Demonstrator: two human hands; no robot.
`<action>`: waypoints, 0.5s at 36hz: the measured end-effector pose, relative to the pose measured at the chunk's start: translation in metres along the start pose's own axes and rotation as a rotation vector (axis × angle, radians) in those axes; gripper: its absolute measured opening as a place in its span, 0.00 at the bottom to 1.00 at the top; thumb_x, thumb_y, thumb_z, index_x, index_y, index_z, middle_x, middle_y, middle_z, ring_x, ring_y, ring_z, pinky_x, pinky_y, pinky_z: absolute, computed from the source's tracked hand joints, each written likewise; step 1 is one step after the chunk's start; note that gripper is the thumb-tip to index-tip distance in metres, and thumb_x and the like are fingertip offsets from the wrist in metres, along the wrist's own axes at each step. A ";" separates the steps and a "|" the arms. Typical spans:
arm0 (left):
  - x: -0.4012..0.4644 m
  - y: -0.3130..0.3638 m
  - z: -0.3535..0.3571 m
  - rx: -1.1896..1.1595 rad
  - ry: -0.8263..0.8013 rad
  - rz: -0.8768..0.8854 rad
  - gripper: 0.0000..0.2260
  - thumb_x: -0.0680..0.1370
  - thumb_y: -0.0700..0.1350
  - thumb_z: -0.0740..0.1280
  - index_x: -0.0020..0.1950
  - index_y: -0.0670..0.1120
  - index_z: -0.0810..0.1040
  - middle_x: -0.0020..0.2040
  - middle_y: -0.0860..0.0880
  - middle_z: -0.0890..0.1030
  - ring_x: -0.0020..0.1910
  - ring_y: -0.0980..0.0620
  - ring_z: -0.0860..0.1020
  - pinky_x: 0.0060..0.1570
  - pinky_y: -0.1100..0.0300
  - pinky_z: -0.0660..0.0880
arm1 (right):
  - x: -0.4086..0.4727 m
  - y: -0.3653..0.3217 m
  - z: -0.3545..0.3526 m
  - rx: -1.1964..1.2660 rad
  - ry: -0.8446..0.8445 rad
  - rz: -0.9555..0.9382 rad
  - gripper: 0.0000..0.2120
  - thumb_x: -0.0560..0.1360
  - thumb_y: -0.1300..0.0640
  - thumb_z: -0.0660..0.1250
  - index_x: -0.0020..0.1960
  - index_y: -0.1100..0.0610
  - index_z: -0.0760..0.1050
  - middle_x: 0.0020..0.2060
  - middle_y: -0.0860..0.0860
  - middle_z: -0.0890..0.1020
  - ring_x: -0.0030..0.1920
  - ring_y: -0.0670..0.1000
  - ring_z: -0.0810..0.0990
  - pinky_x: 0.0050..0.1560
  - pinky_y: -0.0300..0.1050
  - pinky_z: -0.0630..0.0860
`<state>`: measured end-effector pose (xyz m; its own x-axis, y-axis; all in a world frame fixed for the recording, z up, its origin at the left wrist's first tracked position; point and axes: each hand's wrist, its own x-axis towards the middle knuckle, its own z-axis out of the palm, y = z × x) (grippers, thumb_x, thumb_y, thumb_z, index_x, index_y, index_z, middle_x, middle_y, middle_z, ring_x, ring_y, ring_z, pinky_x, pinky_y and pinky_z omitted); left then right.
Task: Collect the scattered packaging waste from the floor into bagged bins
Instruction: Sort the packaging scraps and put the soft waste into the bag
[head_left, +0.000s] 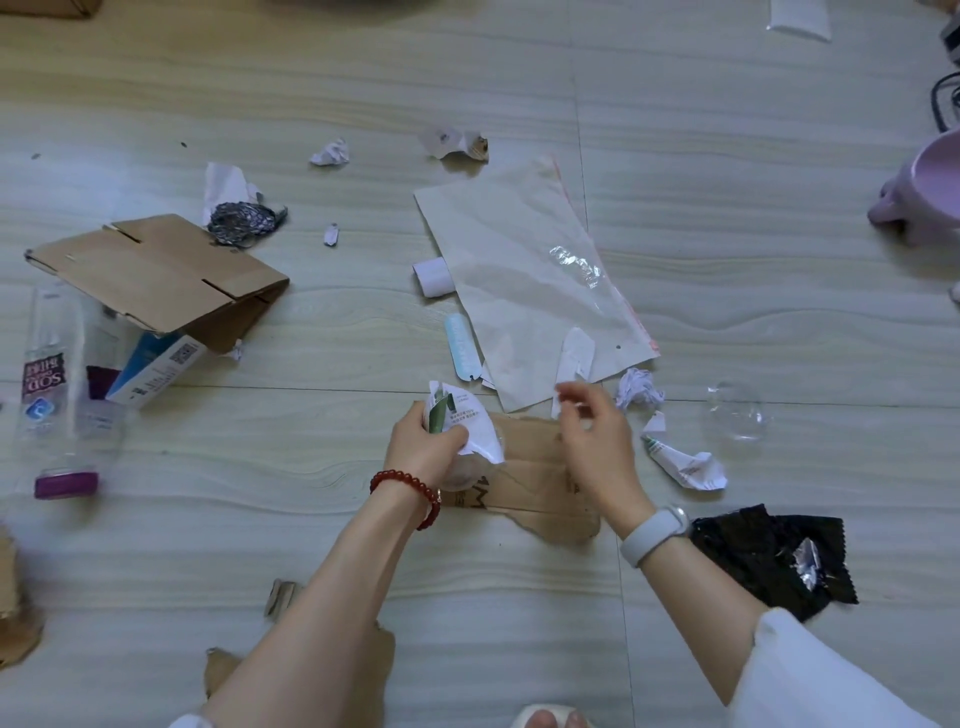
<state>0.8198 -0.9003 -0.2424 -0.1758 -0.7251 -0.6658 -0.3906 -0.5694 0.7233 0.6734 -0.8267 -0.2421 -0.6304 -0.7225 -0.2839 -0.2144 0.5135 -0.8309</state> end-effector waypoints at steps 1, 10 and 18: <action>-0.001 0.001 -0.002 -0.007 -0.003 0.009 0.09 0.72 0.32 0.63 0.42 0.46 0.74 0.38 0.51 0.76 0.38 0.52 0.74 0.38 0.62 0.71 | 0.009 0.002 -0.006 -0.129 0.069 -0.037 0.10 0.76 0.61 0.61 0.56 0.55 0.74 0.51 0.52 0.75 0.50 0.49 0.75 0.55 0.46 0.73; -0.007 0.000 -0.007 0.091 0.058 0.146 0.08 0.74 0.34 0.59 0.50 0.44 0.72 0.41 0.47 0.76 0.40 0.48 0.75 0.37 0.61 0.75 | 0.054 0.023 0.006 -0.982 0.009 -0.020 0.26 0.76 0.49 0.61 0.69 0.60 0.60 0.59 0.60 0.71 0.60 0.60 0.68 0.53 0.53 0.66; -0.011 0.005 -0.003 0.210 0.067 0.352 0.17 0.76 0.34 0.55 0.61 0.49 0.66 0.48 0.52 0.75 0.44 0.47 0.74 0.41 0.56 0.71 | 0.044 0.020 0.008 -0.671 0.010 -0.254 0.13 0.77 0.63 0.56 0.59 0.63 0.72 0.51 0.61 0.78 0.53 0.62 0.73 0.52 0.51 0.66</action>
<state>0.8226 -0.8962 -0.2313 -0.2747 -0.8891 -0.3662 -0.4940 -0.1962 0.8470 0.6478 -0.8522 -0.2748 -0.5065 -0.8547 -0.1136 -0.7657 0.5065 -0.3965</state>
